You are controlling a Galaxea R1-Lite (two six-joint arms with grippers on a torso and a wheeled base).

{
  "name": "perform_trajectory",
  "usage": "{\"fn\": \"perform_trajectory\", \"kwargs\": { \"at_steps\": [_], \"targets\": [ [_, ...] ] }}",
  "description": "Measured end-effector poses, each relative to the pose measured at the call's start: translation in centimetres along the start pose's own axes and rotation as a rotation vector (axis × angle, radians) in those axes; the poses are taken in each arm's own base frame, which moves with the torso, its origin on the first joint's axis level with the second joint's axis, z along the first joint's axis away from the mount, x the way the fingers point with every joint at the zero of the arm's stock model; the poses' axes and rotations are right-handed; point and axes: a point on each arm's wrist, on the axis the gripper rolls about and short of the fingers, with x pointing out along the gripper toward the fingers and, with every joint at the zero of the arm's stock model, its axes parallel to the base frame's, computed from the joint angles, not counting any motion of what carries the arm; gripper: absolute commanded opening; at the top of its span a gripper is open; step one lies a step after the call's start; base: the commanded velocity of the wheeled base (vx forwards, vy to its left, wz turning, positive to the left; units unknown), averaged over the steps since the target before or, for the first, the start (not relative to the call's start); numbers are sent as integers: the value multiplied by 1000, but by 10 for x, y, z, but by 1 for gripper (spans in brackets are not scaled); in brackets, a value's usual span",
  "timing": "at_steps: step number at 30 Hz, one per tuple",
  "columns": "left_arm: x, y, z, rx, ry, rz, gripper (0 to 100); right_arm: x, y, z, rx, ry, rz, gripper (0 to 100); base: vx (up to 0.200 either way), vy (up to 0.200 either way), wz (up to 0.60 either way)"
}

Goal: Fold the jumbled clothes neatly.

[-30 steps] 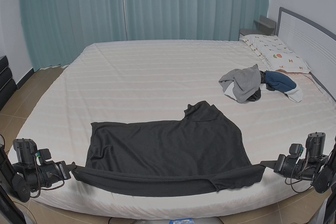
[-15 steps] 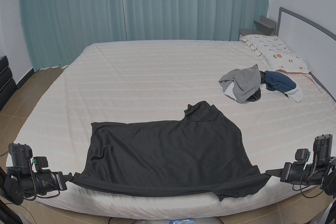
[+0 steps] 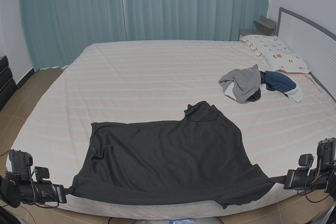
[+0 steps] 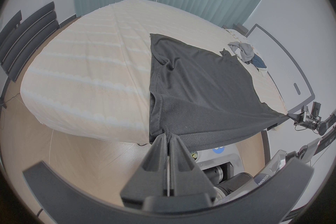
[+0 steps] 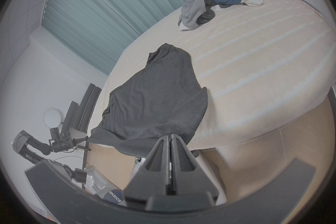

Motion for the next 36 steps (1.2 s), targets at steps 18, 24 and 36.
{"fn": "perform_trajectory", "kwargs": {
  "at_steps": [18,24,36],
  "targets": [
    [6,1,26,-13,-6,-5,0,23,6,28,-15,-10,16,0,0,0,0],
    [18,3,53,-84,-15,-10,0,44,5,52,-3,-24,13,0,0,0,0],
    [59,8,88,-124,26,-21,0,90,-5,78,53,-1,-7,0,0,0,0]
  ]
}}
